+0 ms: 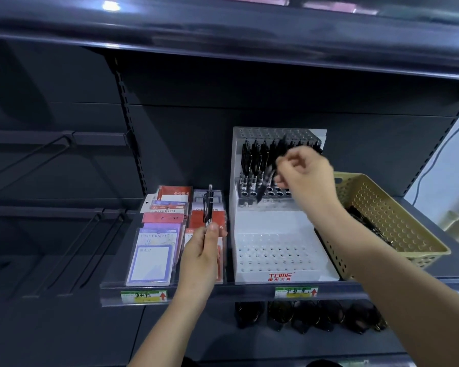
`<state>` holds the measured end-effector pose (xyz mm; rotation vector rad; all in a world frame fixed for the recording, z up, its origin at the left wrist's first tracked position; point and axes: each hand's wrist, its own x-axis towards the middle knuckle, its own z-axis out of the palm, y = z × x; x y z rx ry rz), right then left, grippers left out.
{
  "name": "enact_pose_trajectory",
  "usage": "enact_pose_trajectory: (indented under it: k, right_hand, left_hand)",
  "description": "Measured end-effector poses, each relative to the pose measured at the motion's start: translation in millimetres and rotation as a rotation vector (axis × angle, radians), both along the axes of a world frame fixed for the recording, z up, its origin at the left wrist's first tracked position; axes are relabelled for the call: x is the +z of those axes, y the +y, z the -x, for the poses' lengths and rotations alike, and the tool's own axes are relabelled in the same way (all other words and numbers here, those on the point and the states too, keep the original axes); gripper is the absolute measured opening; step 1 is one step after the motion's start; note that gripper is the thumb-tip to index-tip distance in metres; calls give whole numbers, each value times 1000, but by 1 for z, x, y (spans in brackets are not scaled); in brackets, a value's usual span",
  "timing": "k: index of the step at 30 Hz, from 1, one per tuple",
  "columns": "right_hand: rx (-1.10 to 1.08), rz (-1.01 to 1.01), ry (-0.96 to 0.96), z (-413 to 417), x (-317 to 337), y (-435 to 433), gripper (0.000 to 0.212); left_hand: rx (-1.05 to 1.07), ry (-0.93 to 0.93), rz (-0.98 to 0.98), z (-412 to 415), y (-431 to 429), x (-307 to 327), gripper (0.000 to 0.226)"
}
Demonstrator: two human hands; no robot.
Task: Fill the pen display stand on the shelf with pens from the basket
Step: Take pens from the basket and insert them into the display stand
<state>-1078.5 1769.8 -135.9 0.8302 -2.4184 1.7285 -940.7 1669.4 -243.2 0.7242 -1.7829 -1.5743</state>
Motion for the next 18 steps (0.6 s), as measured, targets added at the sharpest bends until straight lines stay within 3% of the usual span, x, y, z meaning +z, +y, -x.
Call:
enact_pose_trajectory:
  k: [3, 11, 18]
  right_hand:
    - [-94, 104, 73, 11, 7, -2, 5]
    - [-142, -2, 189, 26, -3, -22, 15]
    - [-102, -164, 175, 37, -16, -30, 14]
  left_hand:
    - [13, -22, 10, -1, 1, 1, 32]
    - [12, -7, -6, -3, -3, -1, 32]
    - [8, -5, -15, -5, -7, -4, 39]
